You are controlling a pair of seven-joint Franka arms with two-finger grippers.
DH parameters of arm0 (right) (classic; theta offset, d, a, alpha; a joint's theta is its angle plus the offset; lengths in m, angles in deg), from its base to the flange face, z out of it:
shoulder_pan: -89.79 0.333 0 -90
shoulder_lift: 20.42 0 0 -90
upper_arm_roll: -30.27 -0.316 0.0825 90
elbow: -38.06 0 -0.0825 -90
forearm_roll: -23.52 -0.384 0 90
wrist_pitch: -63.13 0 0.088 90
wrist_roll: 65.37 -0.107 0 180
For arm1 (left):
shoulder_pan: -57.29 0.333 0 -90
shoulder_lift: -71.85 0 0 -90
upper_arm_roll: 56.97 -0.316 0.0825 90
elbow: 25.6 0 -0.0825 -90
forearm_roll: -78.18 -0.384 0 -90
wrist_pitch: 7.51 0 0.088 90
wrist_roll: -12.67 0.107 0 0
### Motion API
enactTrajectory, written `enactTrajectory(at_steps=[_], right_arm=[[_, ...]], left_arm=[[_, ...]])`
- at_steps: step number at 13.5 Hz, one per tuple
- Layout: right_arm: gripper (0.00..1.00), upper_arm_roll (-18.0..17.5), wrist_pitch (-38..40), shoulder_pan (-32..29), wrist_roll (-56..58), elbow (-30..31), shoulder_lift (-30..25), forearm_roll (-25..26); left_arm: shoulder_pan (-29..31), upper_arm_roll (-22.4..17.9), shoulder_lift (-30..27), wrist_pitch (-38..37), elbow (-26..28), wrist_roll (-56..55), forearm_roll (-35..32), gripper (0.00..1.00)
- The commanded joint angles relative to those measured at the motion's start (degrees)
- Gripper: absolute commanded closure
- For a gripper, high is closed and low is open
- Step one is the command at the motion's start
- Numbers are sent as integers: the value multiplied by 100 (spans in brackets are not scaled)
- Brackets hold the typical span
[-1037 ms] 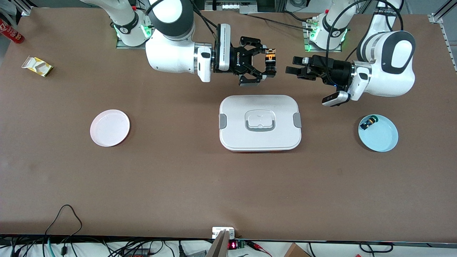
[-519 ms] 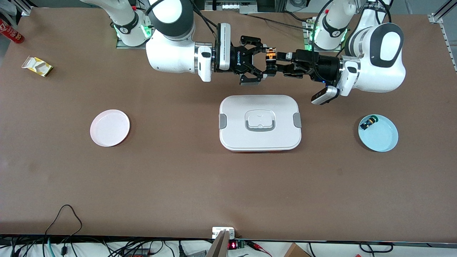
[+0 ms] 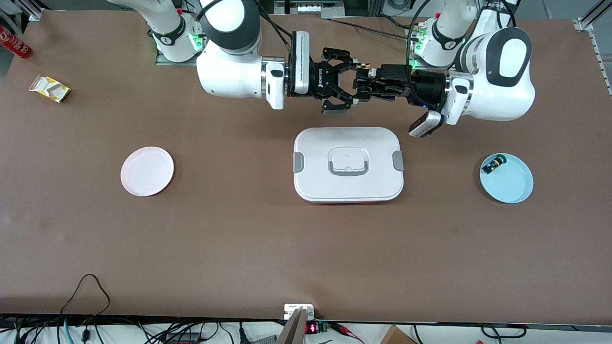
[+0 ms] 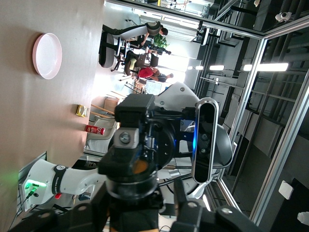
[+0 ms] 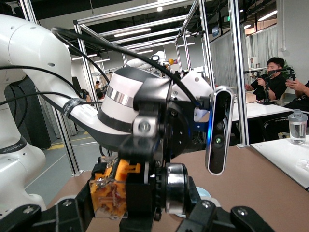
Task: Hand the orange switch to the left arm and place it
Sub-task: 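Bring the left gripper to the switch held by the right gripper, then close the left gripper on the switch and open the right gripper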
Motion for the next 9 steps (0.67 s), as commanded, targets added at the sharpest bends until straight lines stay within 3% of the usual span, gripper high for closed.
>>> enactTrajectory(at_steps=[1,3,6,9], right_arm=[[87,-22,-44,58,249,7,15,-153],[87,-22,-44,58,249,-1,15,-153],[87,-22,-44,58,258,-1,15,-162],[87,-22,-44,58,258,-1,15,-162]], left_arm=[[55,67,-160,11,73,5,-14,51],[63,67,-169,-16,73,5,-225,52],[90,67,-161,-77,73,5,-243,75],[90,67,-161,-86,56,5,-252,81]])
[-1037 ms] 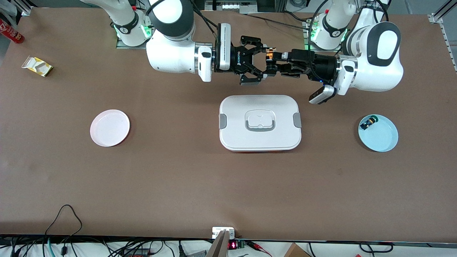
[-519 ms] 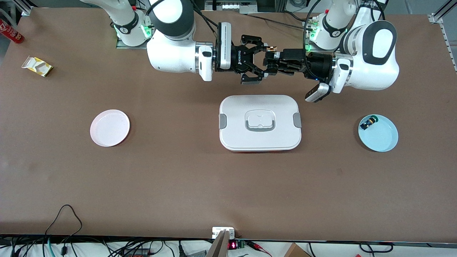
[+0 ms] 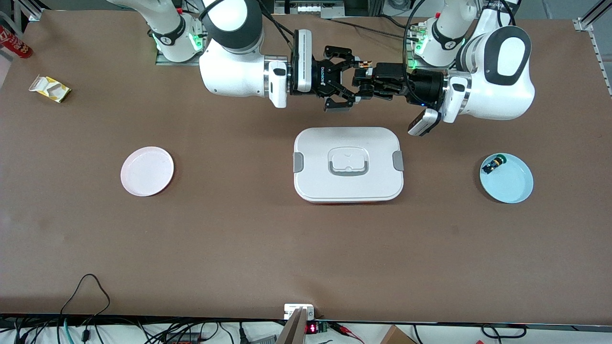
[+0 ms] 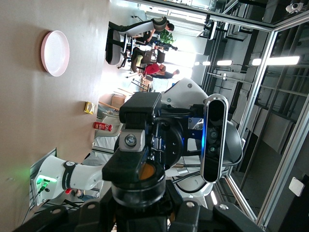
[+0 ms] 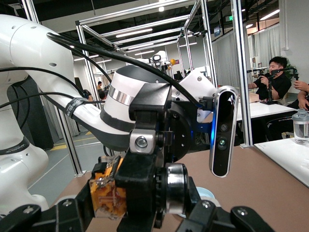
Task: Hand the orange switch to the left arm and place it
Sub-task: 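Close the left gripper on the switch and open the right gripper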
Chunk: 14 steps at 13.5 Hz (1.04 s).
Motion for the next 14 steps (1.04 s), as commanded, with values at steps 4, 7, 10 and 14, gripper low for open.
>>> enactTrajectory(at_steps=[4,7,10,14], right_arm=[[0,-13,-37,5,183,-8,-18,-387],[0,-13,-37,75,175,-8,-9,-574],[0,-13,-37,57,183,10,-27,-557],[0,-4,-11,-126,201,80,-79,-530]], left_arm=[[90,30,-121,-79,38,-38,-38,81],[117,39,-121,-79,29,-38,-38,81],[117,39,-113,-79,21,-38,-38,82],[126,22,-86,-79,12,-38,-46,82]])
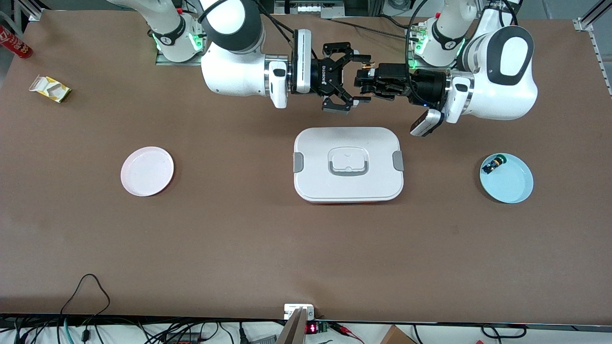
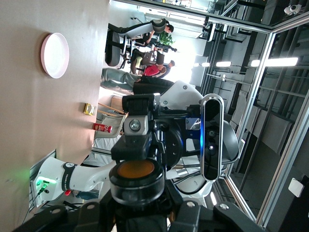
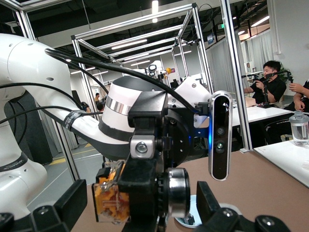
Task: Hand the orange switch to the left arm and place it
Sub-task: 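Close the left gripper on the switch and open the right gripper, then carry the switch to the blue plate with the left gripper while the right gripper withdraws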
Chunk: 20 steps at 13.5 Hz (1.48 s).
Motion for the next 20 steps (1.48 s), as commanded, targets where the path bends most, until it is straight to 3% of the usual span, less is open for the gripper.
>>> enactTrajectory(at_steps=[1,4,10,13,15,20], right_arm=[[0,-18,97,-178,183,84,-81,-128],[0,-18,528,-459,174,181,-107,-41],[0,26,1810,-1293,8,515,-90,688],[0,34,2732,-1663,-1463,489,-63,935],[0,157,3243,-1821,-2293,498,-89,1040],[0,412,3490,-1883,-3786,410,-203,1487]], left_arm=[[75,4,-52,-65,11,-31,-46,82],[75,4,-43,-56,-41,4,-387,82],[276,-22,510,-47,-769,83,-2265,82],[593,-31,931,-310,-1357,127,-3189,82],[742,-22,1195,-486,-1884,127,-4181,83],[725,-14,1513,-786,-2555,336,-6387,83]])
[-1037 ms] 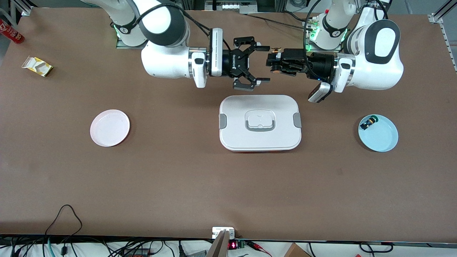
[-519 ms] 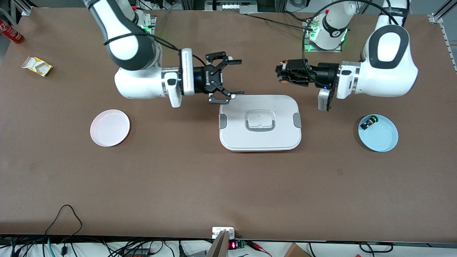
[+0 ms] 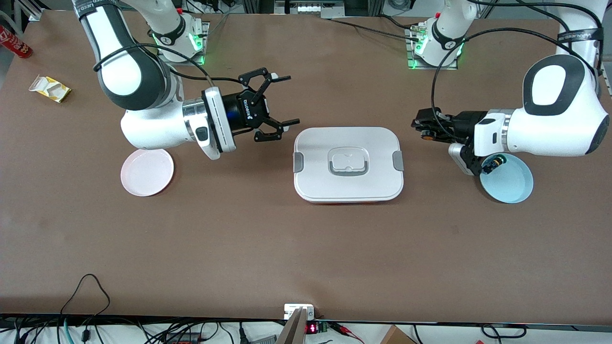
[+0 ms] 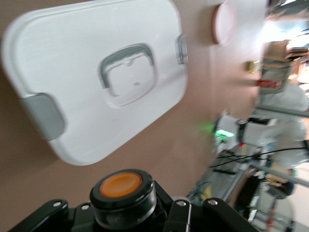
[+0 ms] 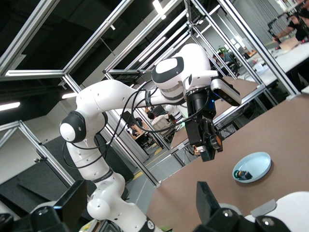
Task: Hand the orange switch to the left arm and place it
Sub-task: 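Carry the switch to the blue plate with the left gripper while the right gripper withdraws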
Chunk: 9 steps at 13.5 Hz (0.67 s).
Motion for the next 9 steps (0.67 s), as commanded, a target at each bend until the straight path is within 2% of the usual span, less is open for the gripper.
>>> enactTrajectory(at_steps=[1,4,7,9], right_arm=[[0,130,252,-49,-1016,-60,-149,494],[0,166,262,-172,-2393,-306,-149,1073],[0,359,332,-216,-3399,-482,-149,2328],[0,368,481,-242,-4214,-482,-157,2919]], left_arm=[[-29,44,191,-195,-389,523,-1052,83],[-46,44,226,-195,-380,992,-1844,84],[-37,35,322,-186,-380,1263,-2521,84],[-11,35,480,-125,-398,1823,-3171,84]])
